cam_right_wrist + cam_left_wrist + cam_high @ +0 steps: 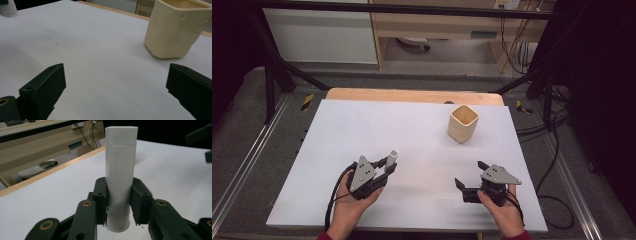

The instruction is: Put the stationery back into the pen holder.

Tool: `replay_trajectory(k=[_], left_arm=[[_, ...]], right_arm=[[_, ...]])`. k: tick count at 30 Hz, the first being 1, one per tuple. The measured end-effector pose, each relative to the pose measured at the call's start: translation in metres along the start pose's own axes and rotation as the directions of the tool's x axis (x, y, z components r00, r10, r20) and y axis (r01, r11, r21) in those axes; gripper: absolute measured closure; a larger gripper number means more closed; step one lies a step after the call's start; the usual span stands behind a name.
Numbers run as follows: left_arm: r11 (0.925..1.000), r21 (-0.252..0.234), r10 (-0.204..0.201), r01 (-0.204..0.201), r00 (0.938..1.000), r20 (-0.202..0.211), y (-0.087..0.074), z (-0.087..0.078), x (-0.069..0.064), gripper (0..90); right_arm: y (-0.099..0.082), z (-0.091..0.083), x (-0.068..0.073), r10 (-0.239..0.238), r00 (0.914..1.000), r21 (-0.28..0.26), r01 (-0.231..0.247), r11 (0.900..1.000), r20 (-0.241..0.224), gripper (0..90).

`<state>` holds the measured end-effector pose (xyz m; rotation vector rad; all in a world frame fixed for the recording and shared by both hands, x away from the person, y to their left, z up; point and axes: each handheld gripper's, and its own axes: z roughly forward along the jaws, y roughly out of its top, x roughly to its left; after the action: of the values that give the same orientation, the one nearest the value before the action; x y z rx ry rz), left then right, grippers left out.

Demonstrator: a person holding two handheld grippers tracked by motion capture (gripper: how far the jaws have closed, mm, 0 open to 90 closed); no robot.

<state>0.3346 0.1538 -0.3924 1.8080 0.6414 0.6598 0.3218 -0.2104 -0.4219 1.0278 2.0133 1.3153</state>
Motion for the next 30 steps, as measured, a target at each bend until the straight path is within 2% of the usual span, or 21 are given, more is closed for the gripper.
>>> replay_trajectory(k=[2, 3, 7, 11, 15, 18, 30], left_arm=[[0.9994, -0.015, -0.03, 0.03, 0.9994, 0.016, 0.006, 0.01, 0.0, 68.8], [0.9994, -0.017, -0.03, 0.03, 0.9994, 0.017, 0.01, 0.015, 0.0, 68.8], [0.9968, -0.04, -0.068, 0.07, 0.9971, 0.033, 0.023, 0.034, 0.004, 68.8], [0.9918, -0.058, -0.112, 0.114, 0.9931, 0.037, 0.034, 0.05, 0.009, 68.8], [0.9931, -0.061, -0.098, 0.1, 0.9945, 0.036, 0.041, 0.063, 0.012, 68.8], [0.9916, -0.065, -0.109, 0.112, 0.9931, 0.043, 0.044, 0.071, 0.013, 68.8], [0.9903, -0.091, -0.103, 0.105, 0.9943, 0.025, 0.066, 0.096, 0.023, 68.8]], right_arm=[[-0.003, 0.003, -0.001, 0.003, 1.0, 0.018, -0.003, 0.9998, 0.002, 3.4], [-0.004, 0.004, -0.001, 0.011, 0.9999, 0.024, -0.011, 0.9996, 0.001, 3.6], [-0.004, 0.007, 0.003, 0.002, 1.0, 0.034, -0.003, 0.9994, 0.003, 4.1], [-0.004, 0.006, 0.004, 0.016, 0.9999, 0.029, -0.016, 0.9994, 0.0, 4.2], [-0.006, 0.008, 0.006, 0.011, 0.9999, 0.037, -0.01, 0.9993, -0.01, 4.4], [-0.006, 0.009, 0.007, 0.005, 0.9999, 0.037, -0.005, 0.9993, -0.014, 4.1], [-0.006, 0.01, 0.008, 0.01, 0.9996, 0.036, -0.009, 0.9993, -0.026, 3.7]])
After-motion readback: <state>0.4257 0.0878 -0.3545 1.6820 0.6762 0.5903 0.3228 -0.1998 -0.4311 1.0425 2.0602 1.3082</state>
